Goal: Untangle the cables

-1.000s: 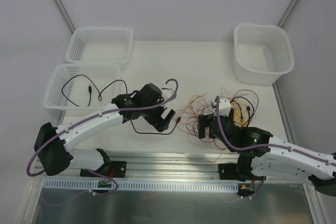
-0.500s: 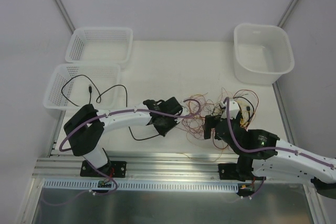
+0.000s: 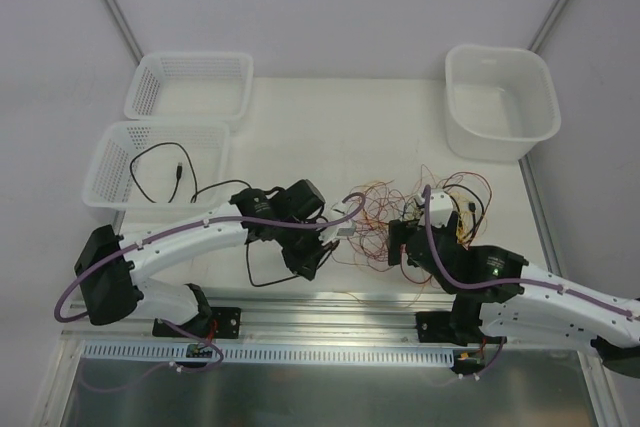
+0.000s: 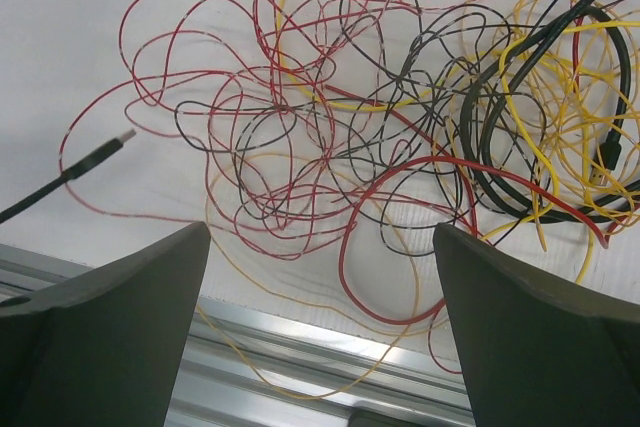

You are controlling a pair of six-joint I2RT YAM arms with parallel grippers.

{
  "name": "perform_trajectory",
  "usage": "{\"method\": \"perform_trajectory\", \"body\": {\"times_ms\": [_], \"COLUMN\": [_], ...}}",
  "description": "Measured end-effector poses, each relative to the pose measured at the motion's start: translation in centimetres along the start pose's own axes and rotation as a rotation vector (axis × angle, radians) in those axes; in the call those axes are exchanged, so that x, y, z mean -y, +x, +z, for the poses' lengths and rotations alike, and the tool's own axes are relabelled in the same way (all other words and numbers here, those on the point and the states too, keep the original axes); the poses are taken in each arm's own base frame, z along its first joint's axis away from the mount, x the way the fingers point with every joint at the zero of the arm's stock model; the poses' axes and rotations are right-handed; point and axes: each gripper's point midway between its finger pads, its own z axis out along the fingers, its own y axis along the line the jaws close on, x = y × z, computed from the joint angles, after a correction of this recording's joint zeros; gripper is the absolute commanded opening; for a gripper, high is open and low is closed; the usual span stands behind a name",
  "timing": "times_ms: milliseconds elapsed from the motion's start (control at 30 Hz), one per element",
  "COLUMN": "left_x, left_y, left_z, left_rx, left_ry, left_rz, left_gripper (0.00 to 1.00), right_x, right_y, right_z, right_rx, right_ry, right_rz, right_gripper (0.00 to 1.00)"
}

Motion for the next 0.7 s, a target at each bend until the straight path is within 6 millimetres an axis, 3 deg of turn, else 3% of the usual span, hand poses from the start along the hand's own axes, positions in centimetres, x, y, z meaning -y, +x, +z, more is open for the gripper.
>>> {"method": "perform_trajectory", "body": {"times_ms": [167,300,600,700], "left_x": [3.3,4.2,5.0,4.1], "left_y": [0.6,0.0,-5.4,-6.9], "left_z": [-1.4,-2.7,-8.8,-10.7], "left_rx": [0.006,0.046,0.364,0.468], "left_ry": [0.171,0.203,0.166,0.114], "left_rz": [0.05,0.096,0.258,0.273], "left_gripper": [0.0,0.0,0.0,0.0], "right_x": [0.0,0.0,-0.2,-0.3], "right_y": [0.2,0.2,0.3,0.4], "right_z": [0.2,0.2,0.3,0.4], "right_rx": [-0.01,-0.01,-0.015,-0.018], "right_ry": [0.009,0.008,0.007,0.007], "right_rz": [-0.012,-0.012,-0.014,-0.017], "right_gripper": [1.0,0.99,0.99,0.99]}}
